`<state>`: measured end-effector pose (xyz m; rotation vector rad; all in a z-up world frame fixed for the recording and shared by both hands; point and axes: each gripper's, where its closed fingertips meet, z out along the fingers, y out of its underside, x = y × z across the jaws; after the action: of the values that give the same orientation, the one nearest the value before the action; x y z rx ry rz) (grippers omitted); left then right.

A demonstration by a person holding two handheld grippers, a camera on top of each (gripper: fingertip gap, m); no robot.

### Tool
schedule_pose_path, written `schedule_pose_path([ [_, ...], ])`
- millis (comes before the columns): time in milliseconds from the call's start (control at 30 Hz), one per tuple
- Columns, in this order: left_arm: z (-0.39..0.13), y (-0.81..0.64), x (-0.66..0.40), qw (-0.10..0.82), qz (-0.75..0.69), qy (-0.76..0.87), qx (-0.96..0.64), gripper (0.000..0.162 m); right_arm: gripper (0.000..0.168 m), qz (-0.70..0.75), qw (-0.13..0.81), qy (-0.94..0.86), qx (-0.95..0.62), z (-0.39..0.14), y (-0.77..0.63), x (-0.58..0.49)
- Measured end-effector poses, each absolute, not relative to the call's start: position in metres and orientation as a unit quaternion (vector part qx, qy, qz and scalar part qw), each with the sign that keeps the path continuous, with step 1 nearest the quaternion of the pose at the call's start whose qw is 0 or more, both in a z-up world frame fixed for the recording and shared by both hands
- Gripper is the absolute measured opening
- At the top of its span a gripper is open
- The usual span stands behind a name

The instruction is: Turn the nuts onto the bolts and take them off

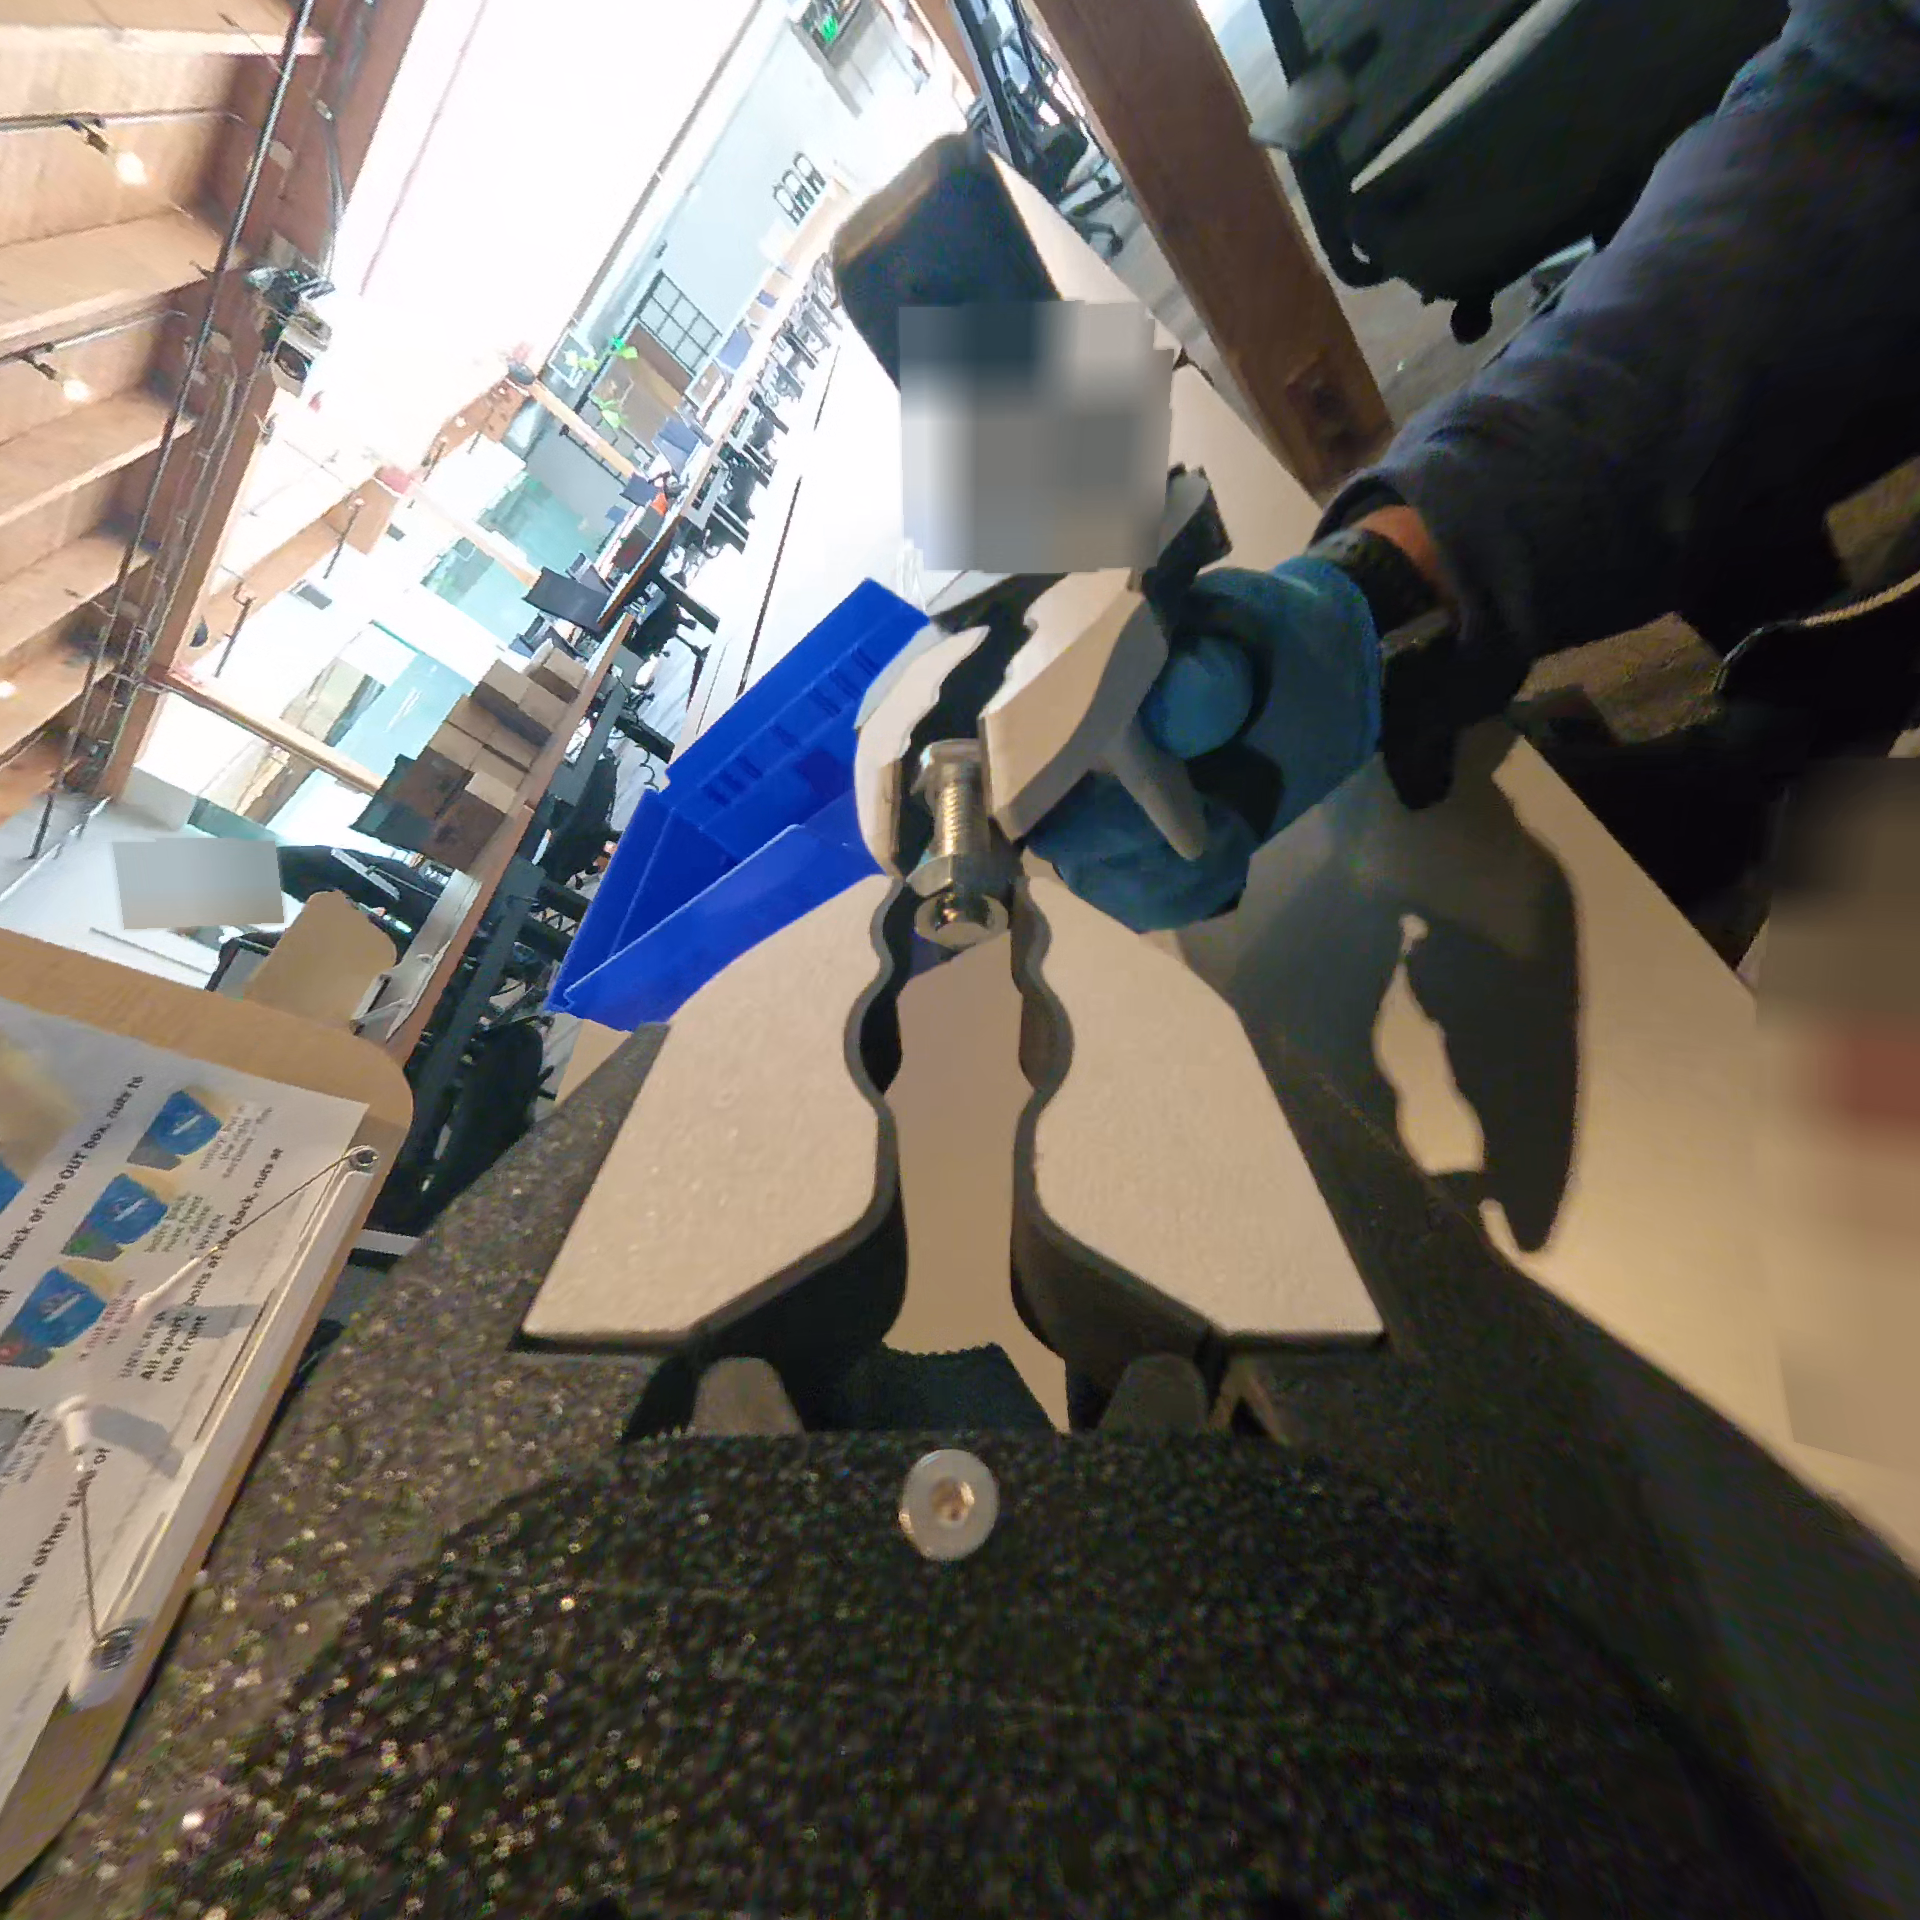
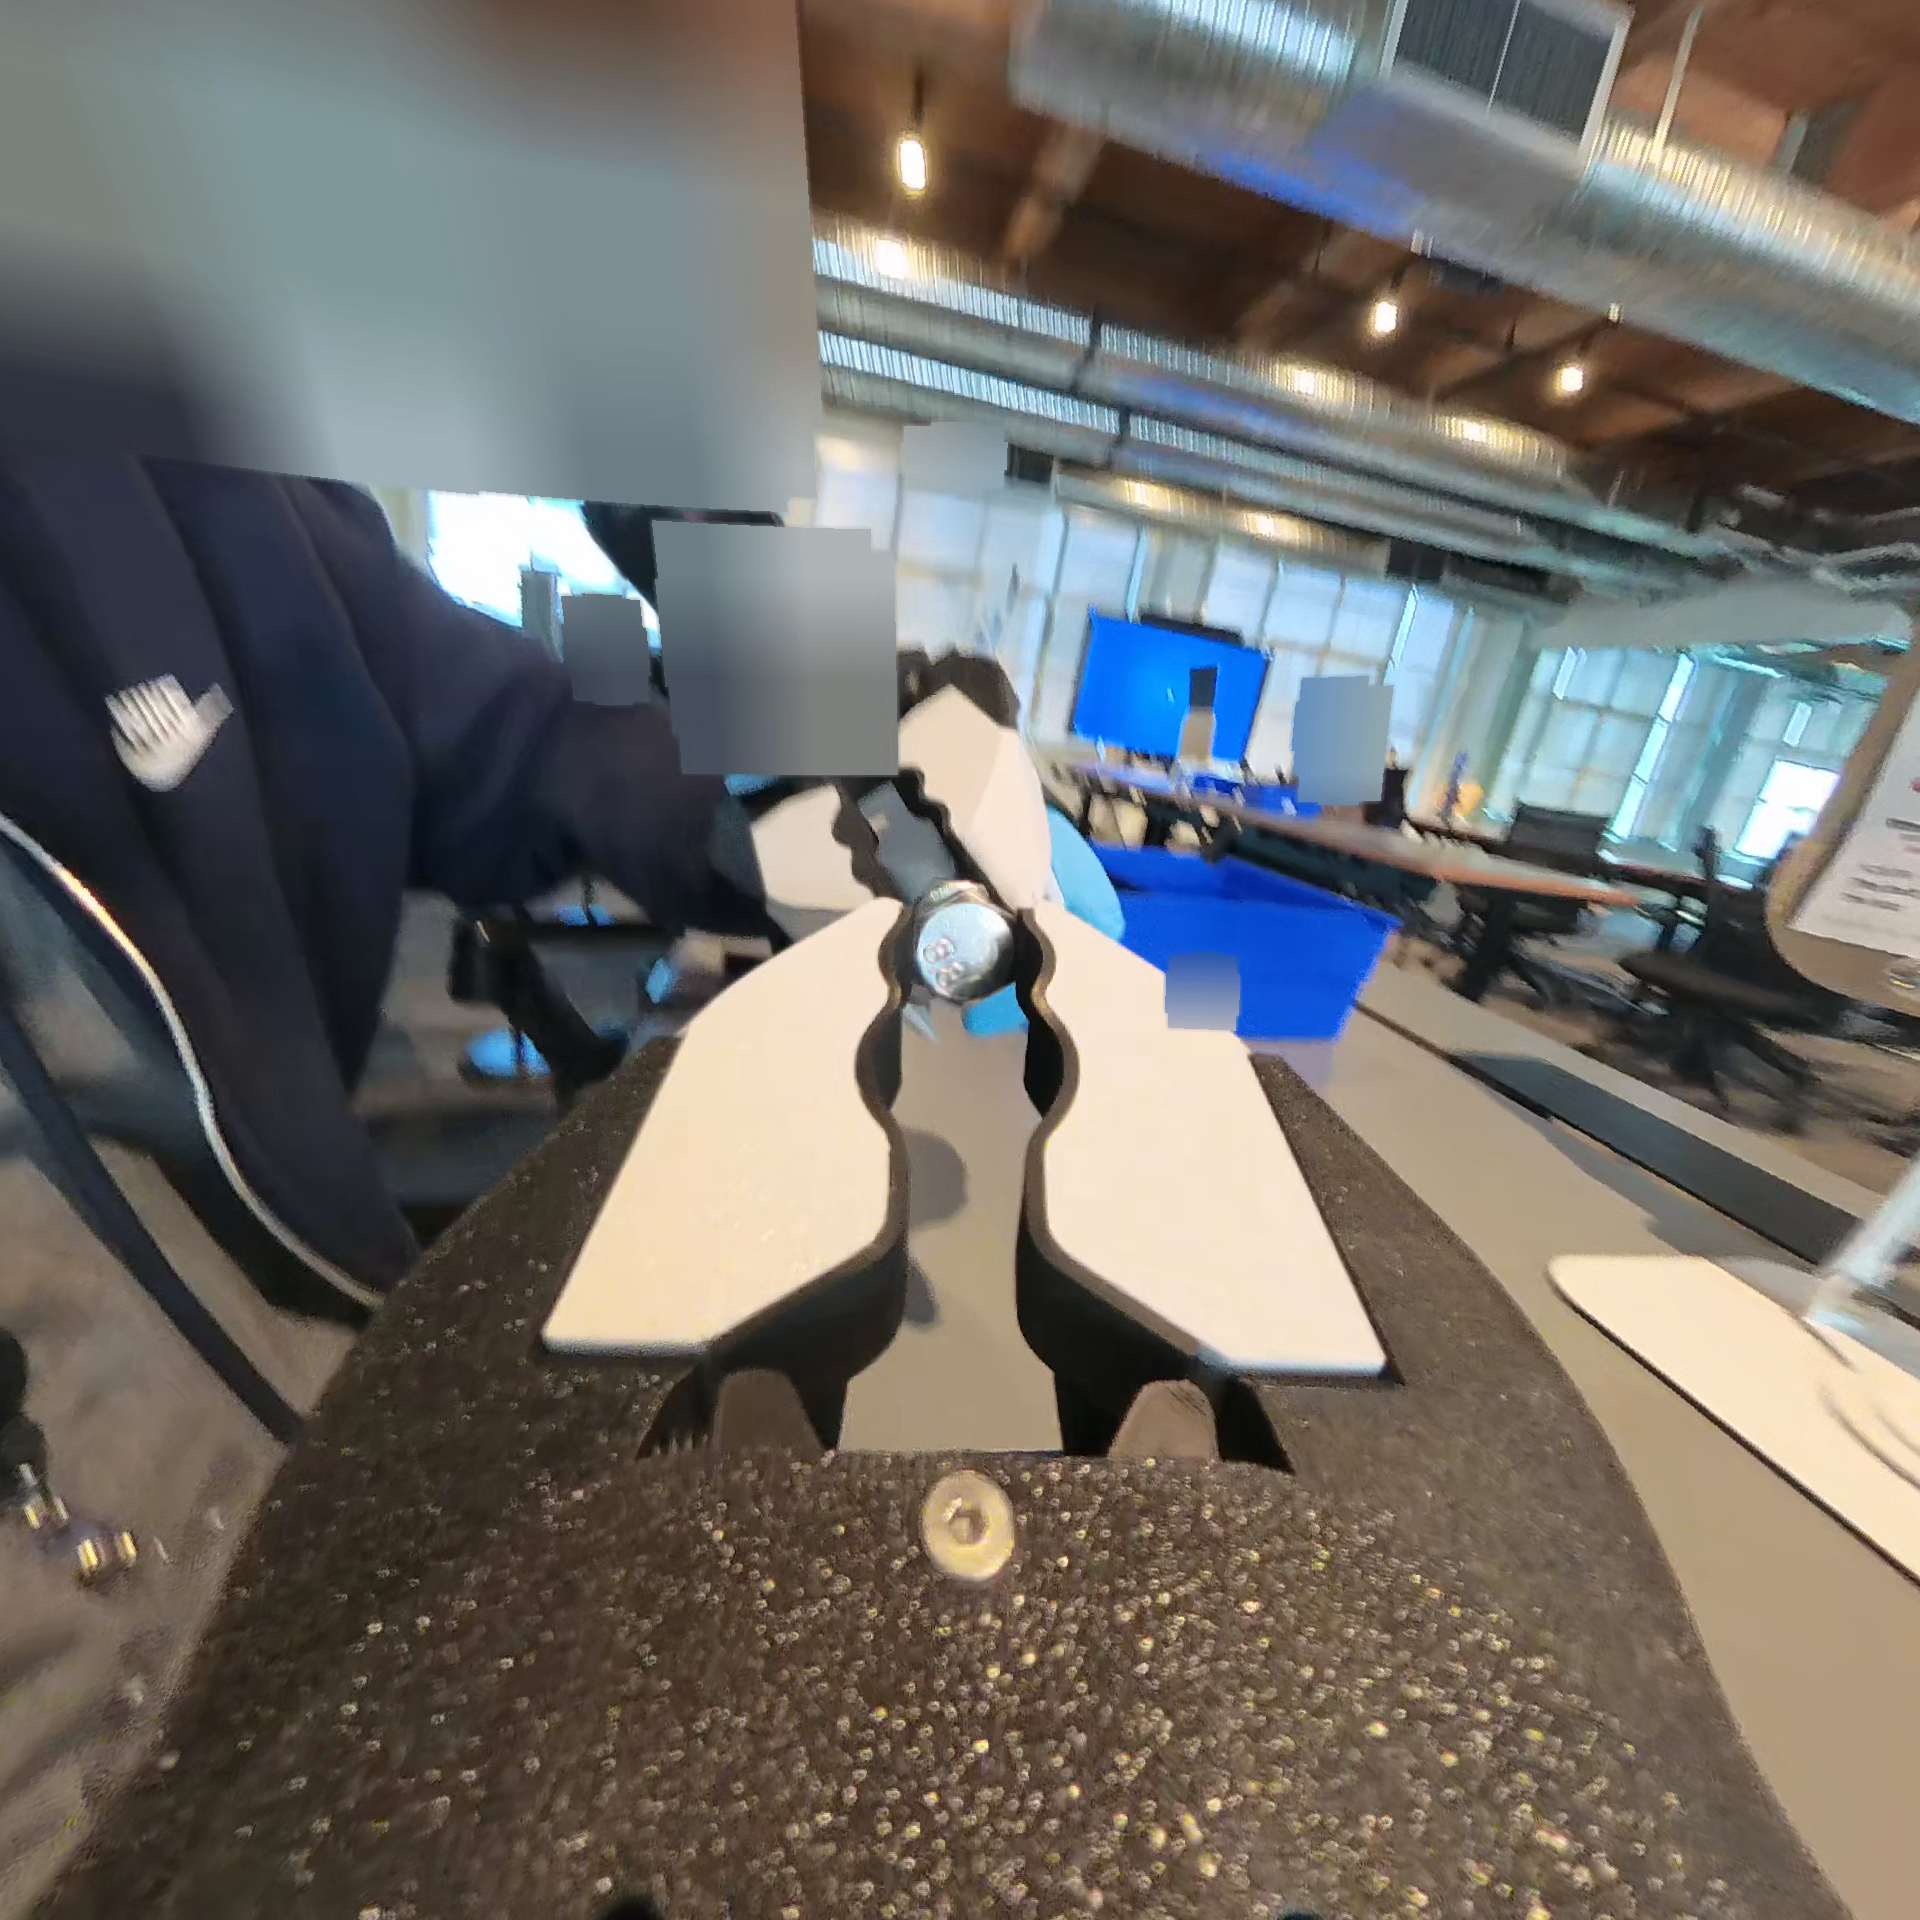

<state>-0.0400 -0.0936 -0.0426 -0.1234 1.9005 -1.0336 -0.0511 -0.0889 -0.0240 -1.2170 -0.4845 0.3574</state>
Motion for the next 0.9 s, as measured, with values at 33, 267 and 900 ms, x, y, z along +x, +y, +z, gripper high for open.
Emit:
schedule_pose_path([
  [33, -0.044, -0.093, -0.039, 0.469, -0.416, 0.778, -0.05, 0.018, 0.018, 0.156, 0.774, -0.228, -0.57, -0.026, -0.089, -0.051],
  [267, -0.053, -0.094, -0.039, 0.463, -0.4, 0.79, -0.045, 0.018, 0.02, 0.12, 0.761, -0.234, -0.593, -0.035, -0.093, -0.044],
  [900, -0.063, -0.096, -0.04, 0.447, -0.39, 0.804, -0.037, 0.018, 0.018, 0.132, 0.739, -0.252, -0.611, -0.048, -0.098, -0.044],
])
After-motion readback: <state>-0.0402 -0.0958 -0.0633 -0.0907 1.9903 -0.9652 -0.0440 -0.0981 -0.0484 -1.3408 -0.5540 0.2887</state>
